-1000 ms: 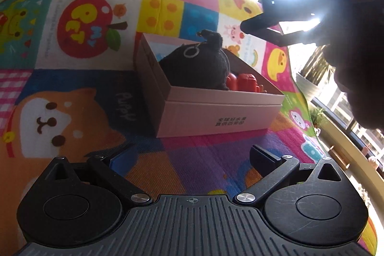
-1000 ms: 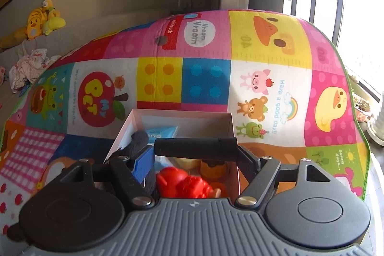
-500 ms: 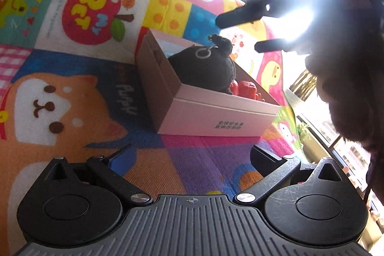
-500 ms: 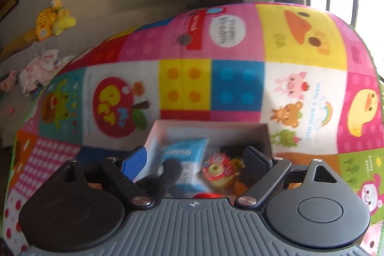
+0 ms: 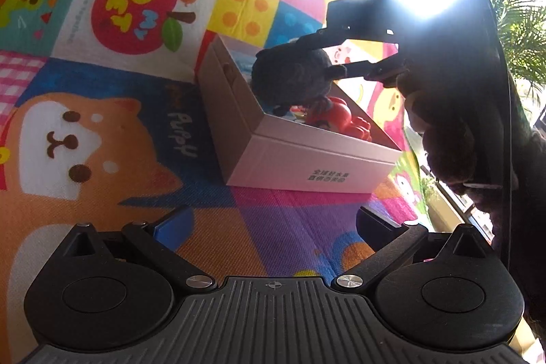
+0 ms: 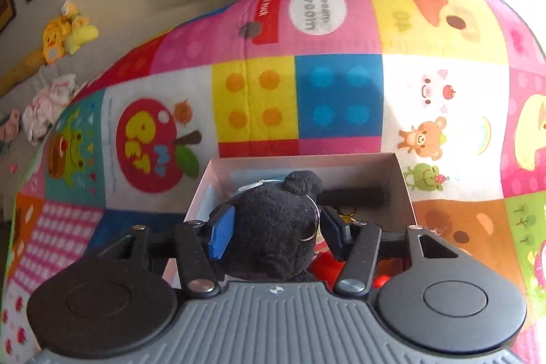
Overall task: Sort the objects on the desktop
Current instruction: 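Lower the black stick into the pink box with the right tool and release it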
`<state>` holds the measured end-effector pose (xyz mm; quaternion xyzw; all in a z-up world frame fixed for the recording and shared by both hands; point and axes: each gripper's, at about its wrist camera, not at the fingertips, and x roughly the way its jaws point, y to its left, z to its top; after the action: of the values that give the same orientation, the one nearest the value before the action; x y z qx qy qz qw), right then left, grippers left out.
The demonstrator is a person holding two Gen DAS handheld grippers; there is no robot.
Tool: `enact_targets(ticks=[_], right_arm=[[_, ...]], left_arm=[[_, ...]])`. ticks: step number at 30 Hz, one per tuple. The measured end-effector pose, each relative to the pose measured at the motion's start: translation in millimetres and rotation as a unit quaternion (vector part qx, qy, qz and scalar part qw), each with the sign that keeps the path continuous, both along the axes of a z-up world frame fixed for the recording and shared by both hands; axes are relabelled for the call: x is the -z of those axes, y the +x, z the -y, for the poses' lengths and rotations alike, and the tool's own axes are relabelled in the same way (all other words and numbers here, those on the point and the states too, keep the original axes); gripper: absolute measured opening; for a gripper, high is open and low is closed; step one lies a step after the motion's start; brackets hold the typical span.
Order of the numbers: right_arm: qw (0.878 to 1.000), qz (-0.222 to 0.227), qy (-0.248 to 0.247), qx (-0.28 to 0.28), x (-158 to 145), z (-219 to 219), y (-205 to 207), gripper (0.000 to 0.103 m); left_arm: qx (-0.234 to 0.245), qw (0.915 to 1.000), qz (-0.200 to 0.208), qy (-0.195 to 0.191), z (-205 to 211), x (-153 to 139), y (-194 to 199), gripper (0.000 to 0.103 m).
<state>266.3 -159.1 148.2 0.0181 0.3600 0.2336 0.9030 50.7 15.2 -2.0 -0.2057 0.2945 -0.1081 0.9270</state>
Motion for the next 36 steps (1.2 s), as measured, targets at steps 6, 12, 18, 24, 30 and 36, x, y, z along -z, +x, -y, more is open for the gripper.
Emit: enact_targets(ticks=[6,12,18,24,30,36], right_arm=[[0.999,-0.040,0.012,-0.024,8.1,-11.2,-5.3,0.055],[0.989,0.085,-0.116,0.038,-8.6,-17.0,-34.5,0.055],[0.974,0.128,-0.170,-0.081,9.7,-33.7,-80.4,0.065],[0.977,0.096,-0.169,-0.090,32.8,-53.3,-64.0,0.073],[0.989,0.034,-0.104,-0.099,24.7,-42.7,-51.7,0.067],[0.986,-0.009,-0.072,-0.151,14.8,-20.3,-60.3,0.059]], left_arm=[[-0.001,1.0000,0.000,0.000,-0.5,0.1,0.2,0.103],[-0.002,1.0000,-0.003,0.004,0.7,0.6,-0.2,0.103],[0.000,0.9999,-0.004,0.015,4.7,0.3,-0.9,0.103],[0.000,0.9999,-0.005,0.010,4.3,0.9,-0.8,0.103],[0.003,0.9999,-0.005,0.013,4.3,1.2,-1.3,0.103],[0.004,0.9999,-0.005,0.013,4.1,1.5,-0.7,0.103]])
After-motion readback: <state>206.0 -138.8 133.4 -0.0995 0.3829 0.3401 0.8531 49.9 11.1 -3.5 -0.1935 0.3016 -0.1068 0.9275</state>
